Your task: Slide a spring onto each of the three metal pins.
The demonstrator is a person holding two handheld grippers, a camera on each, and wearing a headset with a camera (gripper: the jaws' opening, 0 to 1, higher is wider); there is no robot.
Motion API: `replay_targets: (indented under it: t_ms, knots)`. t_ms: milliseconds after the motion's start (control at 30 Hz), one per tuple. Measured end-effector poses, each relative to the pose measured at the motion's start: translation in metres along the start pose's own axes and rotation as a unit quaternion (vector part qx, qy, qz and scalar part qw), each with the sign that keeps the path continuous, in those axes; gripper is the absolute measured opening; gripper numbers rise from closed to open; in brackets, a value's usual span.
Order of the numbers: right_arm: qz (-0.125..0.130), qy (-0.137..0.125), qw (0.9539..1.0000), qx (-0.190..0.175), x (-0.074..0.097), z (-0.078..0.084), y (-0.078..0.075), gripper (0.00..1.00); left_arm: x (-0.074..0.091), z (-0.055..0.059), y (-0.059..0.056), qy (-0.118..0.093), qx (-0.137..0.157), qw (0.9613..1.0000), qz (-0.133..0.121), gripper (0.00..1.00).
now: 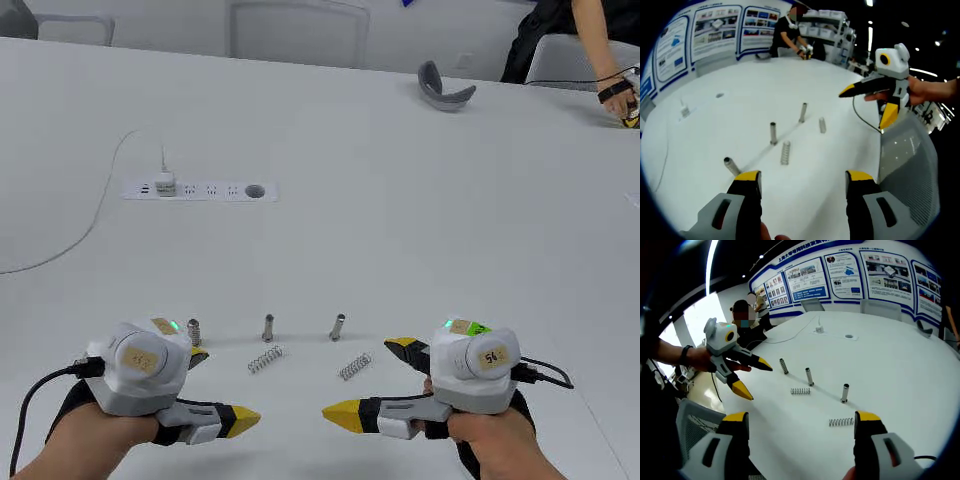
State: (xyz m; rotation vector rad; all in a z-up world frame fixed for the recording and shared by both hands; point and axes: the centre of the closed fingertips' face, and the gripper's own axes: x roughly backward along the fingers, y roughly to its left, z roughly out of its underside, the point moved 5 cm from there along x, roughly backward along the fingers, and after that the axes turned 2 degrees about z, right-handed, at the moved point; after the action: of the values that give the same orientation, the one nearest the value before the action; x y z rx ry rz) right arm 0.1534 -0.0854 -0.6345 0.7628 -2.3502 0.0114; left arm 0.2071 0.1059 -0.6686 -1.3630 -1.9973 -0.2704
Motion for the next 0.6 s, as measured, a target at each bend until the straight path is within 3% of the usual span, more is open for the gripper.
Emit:
replay_targets:
  t_ms: [367, 600]
  knots:
    - [-0.002, -0.002, 1.0, 0.002, 0.005, 0.0, 0.001, 0.89, -0.021, -0.008, 0.008, 0.015, -0.018, 0.9997, 0.006, 0.67]
    - [-0.002, -0.004, 1.0, 0.0, 0.008, -0.001, 0.004, 0.89, -0.033, -0.01, 0.014, 0.014, -0.005, 0.9999, 0.006, 0.65]
